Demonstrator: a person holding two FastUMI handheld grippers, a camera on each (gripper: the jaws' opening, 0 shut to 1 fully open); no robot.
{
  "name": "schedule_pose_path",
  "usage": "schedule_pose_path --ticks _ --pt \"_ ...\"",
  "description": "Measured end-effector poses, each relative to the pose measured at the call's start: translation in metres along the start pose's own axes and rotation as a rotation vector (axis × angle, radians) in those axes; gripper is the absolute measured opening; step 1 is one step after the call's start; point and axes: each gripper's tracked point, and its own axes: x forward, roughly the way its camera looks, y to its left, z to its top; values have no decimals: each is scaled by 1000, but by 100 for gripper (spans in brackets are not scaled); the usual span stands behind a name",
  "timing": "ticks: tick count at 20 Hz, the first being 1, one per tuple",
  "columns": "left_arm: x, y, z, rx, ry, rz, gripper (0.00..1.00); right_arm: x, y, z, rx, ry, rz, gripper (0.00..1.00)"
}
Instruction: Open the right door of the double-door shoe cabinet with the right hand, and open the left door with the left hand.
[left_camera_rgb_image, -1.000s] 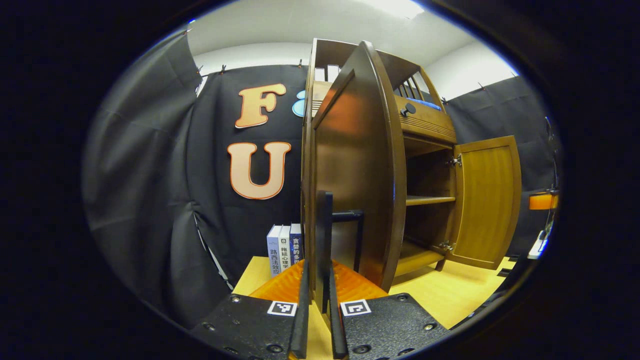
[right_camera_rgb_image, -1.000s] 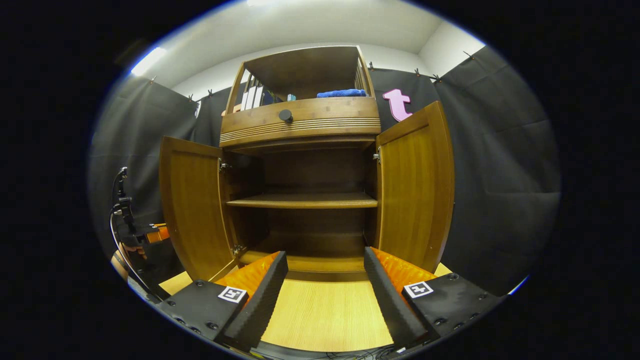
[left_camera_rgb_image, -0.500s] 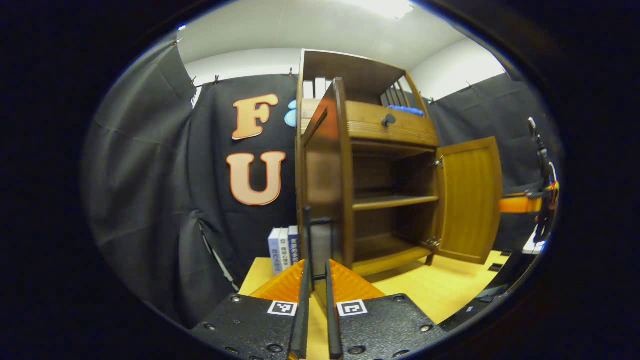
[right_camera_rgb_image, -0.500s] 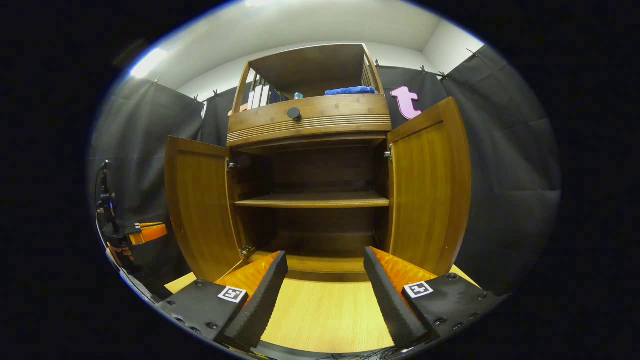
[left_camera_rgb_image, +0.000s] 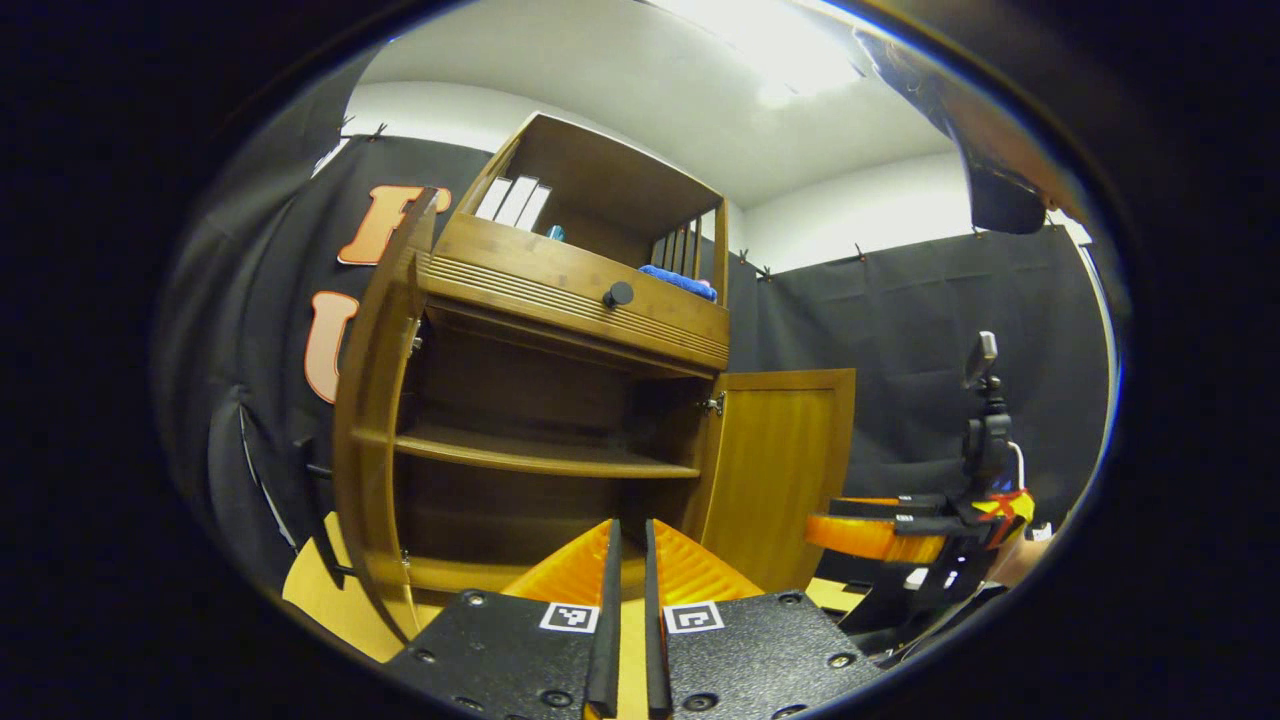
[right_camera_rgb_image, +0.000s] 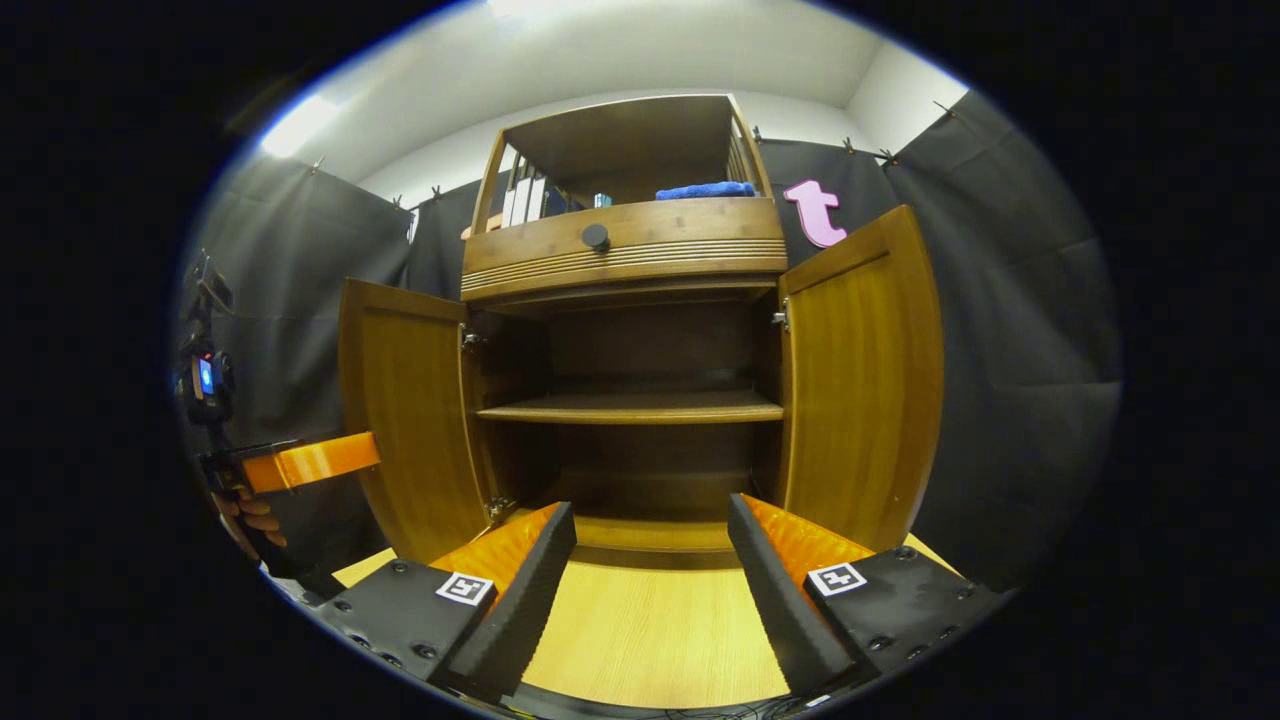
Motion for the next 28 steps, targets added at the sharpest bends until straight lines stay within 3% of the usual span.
schedule_pose_path --ticks 3,5,6,7,8,12,13,17,18,19,28 --pt "22 10 4 87 -22 122 11 -11 -13 -1 8 -6 -43 99" --pt "31 11 0 117 -23 162 24 -17 -21 -2 11 -7 -71 99" --pt "34 10 -2 125 -21 172 44 -19 -24 -2 13 -10 -83 99" --pt "36 10 -4 125 -16 181 41 -21 -26 -1 15 -12 -92 99" --pt "37 10 -10 122 -10 191 46 -20 -29 -1 16 -12 -98 99" --pt "39 11 -26 68 17 210 82 -21 -31 -2 12 -8 -107 99" --pt "37 15 -27 53 23 225 87 -21 -31 -2 11 -8 -107 99" --pt "30 40 -33 54 35 314 92 -16 -28 -1 9 -8 -98 99" --pt "28 46 -35 62 37 330 95 -15 -27 -1 7 -6 -95 91" --pt "28 49 -35 67 37 339 92 -13 -25 -1 5 -5 -91 91" --pt "23 56 -31 100 18 353 95 -5 -17 0 1 -6 -70 91"
